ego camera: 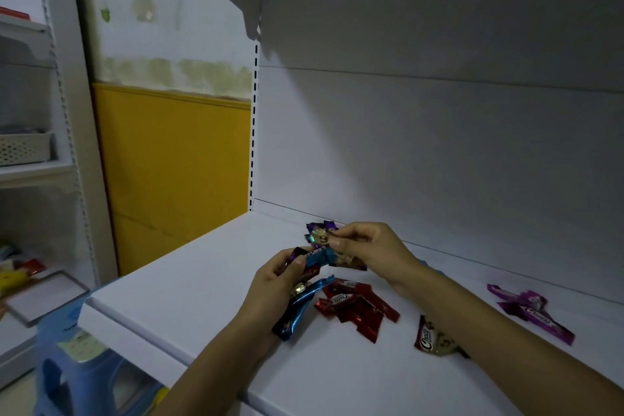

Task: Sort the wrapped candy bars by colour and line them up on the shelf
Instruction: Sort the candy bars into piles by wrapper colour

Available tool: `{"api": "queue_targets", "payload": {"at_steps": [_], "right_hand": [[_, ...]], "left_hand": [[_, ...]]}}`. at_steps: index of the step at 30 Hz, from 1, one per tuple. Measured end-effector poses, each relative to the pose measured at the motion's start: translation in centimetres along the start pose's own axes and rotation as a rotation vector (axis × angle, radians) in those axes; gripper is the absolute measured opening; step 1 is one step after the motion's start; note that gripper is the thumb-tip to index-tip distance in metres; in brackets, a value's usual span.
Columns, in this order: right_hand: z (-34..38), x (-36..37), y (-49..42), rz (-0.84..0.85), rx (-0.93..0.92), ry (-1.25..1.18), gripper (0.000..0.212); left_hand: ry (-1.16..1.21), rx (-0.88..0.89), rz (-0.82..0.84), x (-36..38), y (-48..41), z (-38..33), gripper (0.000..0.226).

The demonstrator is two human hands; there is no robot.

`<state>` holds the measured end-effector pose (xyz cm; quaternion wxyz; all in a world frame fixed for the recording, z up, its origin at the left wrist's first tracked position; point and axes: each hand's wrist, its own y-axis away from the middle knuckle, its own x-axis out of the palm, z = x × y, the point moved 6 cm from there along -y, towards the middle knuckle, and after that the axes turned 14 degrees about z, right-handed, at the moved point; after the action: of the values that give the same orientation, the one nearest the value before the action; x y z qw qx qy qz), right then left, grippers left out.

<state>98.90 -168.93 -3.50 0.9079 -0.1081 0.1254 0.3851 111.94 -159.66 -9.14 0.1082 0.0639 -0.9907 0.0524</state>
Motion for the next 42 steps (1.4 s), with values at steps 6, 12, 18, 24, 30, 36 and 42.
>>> {"api": "queue_targets", "payload": {"at_steps": [6, 12, 18, 24, 30, 36, 42], "right_hand": [[-0.8, -3.0, 2.5, -0.088, 0.046, 0.095, 0.011], [-0.1, -6.1, 8.5, -0.159, -0.035, 0.418, 0.011], [-2.3, -7.3, 14.4, -0.113, 0.066, 0.758, 0.02], [-2.2, -8.0, 15.7, -0.222, 0.035, 0.512, 0.018], [-2.1, -8.7, 15.8, -0.345, -0.061, 0.068, 0.009], [-2.2, -12.3, 14.8, -0.499, -0.064, 0.009, 0.004], [-3.1, -14.6, 11.6, -0.628, -0.023, 0.596, 0.007]], "left_hand": [[0.03, 0.006, 0.018, 0.2, 0.0, 0.0, 0.018], [-0.044, 0.065, 0.06, 0.7, 0.1, -0.2, 0.019], [-0.033, 0.116, 0.138, 3.4, -0.3, -0.9, 0.018], [-0.041, 0.111, 0.358, 10.0, -0.8, -0.7, 0.022], [-0.191, 0.091, 0.572, 15.6, -1.0, 1.1, 0.02], [-0.123, 0.041, 0.482, 14.4, -3.3, 1.1, 0.021], [-0.342, 0.314, 0.222, 11.9, -3.7, 0.0, 0.021]]}}
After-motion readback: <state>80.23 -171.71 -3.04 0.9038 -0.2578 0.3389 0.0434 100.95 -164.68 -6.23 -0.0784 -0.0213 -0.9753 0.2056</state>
